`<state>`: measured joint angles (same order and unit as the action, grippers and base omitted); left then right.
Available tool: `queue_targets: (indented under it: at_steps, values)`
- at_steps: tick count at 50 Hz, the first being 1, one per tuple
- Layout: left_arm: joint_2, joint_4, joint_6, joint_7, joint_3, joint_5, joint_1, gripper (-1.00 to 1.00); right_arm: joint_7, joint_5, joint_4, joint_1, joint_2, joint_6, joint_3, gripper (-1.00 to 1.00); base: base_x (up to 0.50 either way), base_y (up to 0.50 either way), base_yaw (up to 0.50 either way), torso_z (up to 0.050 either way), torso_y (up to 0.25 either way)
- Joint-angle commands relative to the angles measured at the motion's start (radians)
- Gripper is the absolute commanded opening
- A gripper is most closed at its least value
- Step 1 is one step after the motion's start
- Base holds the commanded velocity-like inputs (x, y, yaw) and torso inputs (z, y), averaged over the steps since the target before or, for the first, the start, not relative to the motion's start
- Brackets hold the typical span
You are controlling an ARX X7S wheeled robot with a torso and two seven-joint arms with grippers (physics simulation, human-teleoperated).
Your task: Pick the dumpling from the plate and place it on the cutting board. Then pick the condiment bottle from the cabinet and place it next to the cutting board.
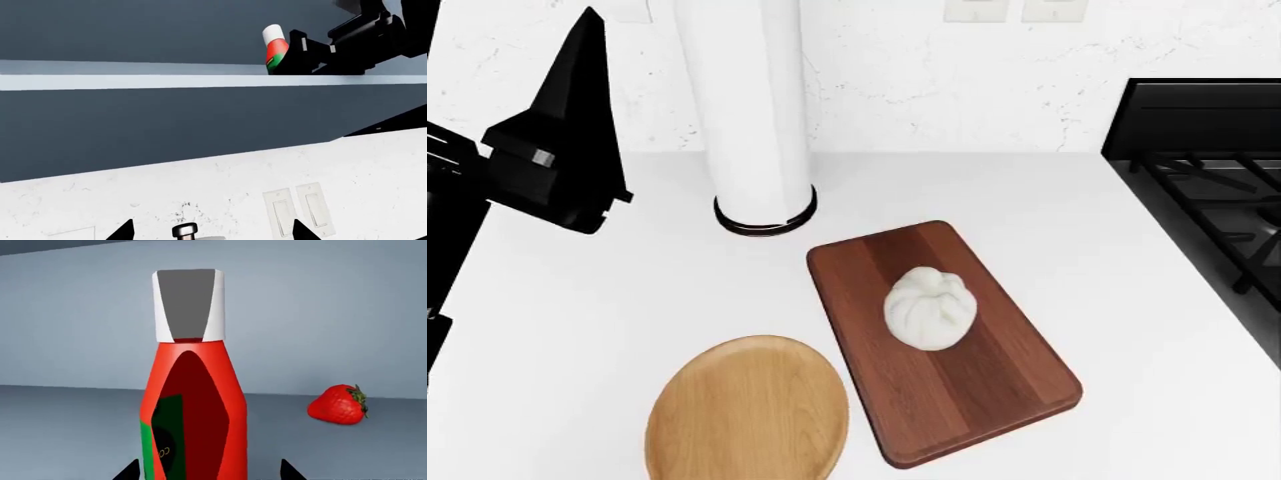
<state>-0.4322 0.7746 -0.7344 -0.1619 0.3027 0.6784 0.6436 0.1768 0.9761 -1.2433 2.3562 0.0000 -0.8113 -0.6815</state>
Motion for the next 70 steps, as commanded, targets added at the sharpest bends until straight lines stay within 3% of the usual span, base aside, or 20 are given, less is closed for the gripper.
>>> queue_targets:
  at_steps: [1, 7, 18, 24, 28, 33, 40, 46, 62, 63, 70]
  values:
    - [0.053, -0.039, 0.014, -0.002, -0.121, -0.004, -0.294, 1.0, 0.021, 0.018, -0.066, -0.027, 0.0, -0.104, 0.07, 1.0, 0.0, 0.0, 0.0, 0.0, 0.0]
    - [0.051, -0.043, 0.02, -0.006, -0.127, -0.005, -0.298, 1.0, 0.047, -0.08, -0.066, -0.048, 0.0, -0.184, 0.196, 1.0, 0.0, 0.0, 0.0, 0.0, 0.0]
    - [0.047, -0.046, 0.031, -0.009, -0.132, -0.007, -0.305, 1.0, 0.03, -0.132, -0.066, -0.085, 0.0, -0.2, 0.287, 1.0, 0.0, 0.0, 0.0, 0.0, 0.0]
    - [0.055, -0.059, 0.046, -0.001, -0.135, -0.02, -0.3, 1.0, 0.021, -0.113, -0.066, -0.102, 0.0, -0.184, 0.254, 1.0, 0.0, 0.0, 0.0, 0.0, 0.0]
    - [0.081, -0.074, 0.133, 0.031, -0.153, -0.124, -0.3, 1.0, 0.016, -0.074, -0.066, -0.107, 0.0, -0.175, 0.196, 1.0, 0.0, 0.0, 0.0, 0.0, 0.0]
    - [0.049, -0.038, 0.169, -0.038, -0.172, -0.106, -0.35, 1.0, 0.009, -0.049, -0.066, -0.11, 0.0, -0.165, 0.149, 1.0, 0.0, 0.0, 0.0, 0.0, 0.0]
    - [0.06, -0.042, 0.208, -0.063, -0.15, -0.077, -0.36, 1.0, 0.002, -0.083, -0.066, -0.112, 0.0, -0.171, 0.178, 1.0, 0.0, 0.0, 0.0, 0.0, 0.0]
    - [0.076, -0.044, 0.316, -0.087, -0.17, -0.161, -0.391, 1.0, -0.007, -0.111, -0.066, -0.117, 0.0, -0.173, 0.196, 1.0, 0.0, 0.0, 0.0, 0.0, -0.083]
    - [0.078, -0.061, 0.378, -0.129, -0.173, -0.153, -0.418, 1.0, -0.005, -0.174, -0.066, -0.129, 0.0, -0.166, 0.272, 1.0, 0.01, 0.0, 0.0, 0.0, -0.052]
    - [0.078, -0.06, 0.382, -0.131, -0.173, -0.153, -0.421, 1.0, -0.006, -0.168, -0.066, -0.129, 0.0, -0.159, 0.245, -1.0, 0.0, 0.0, 0.0, 0.0, -0.031]
    - [0.073, -0.053, 0.398, -0.14, -0.174, -0.152, -0.433, 1.0, 0.017, -0.185, -0.066, -0.125, 0.0, -0.119, 0.229, -1.0, 0.0, 0.0, 0.0, 0.0, -0.031]
